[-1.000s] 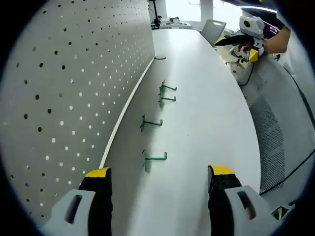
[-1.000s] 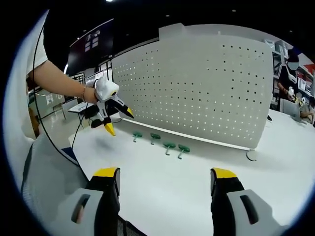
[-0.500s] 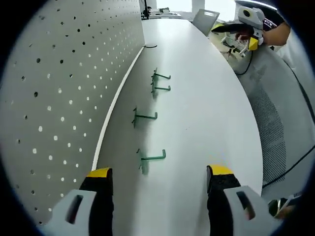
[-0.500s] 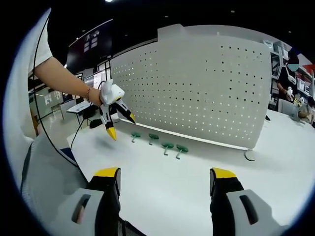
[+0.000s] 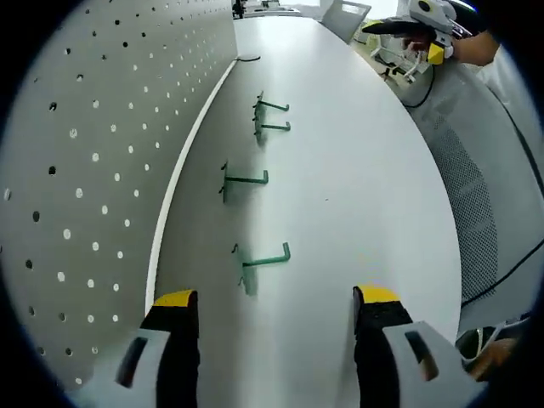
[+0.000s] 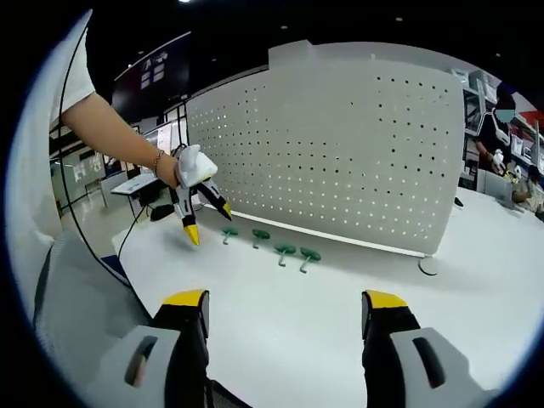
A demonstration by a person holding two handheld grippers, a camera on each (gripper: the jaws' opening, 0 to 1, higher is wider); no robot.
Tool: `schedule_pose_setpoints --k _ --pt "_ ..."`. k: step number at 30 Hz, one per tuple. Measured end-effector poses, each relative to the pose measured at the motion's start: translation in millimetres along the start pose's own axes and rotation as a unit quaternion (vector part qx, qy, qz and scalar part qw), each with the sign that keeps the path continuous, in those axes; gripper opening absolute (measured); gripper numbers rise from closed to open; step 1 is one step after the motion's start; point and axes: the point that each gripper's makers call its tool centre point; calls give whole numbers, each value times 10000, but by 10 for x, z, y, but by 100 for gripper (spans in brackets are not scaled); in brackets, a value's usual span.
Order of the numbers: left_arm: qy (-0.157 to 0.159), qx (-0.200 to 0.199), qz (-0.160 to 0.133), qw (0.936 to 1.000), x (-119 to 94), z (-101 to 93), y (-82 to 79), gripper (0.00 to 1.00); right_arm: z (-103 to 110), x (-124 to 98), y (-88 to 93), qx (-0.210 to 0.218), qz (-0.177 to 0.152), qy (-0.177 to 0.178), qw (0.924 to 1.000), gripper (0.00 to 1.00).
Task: Insert the hook assembly into the mounting plate slot until the hook locks in place.
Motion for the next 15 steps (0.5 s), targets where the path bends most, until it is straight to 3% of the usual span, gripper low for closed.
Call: schedule_pose_setpoints --k 15 --pt "166 45 127 9998 122 13 13 74 -16 2 14 -25 26 48 10000 70"
Point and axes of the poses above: the point that each gripper's makers call its tool centre point, and the gripper's own axes: x roughly forward along the fingers, z roughly to its left, y roughly out of its underside, and after that the axes turned 1 degree about -y, right-handed
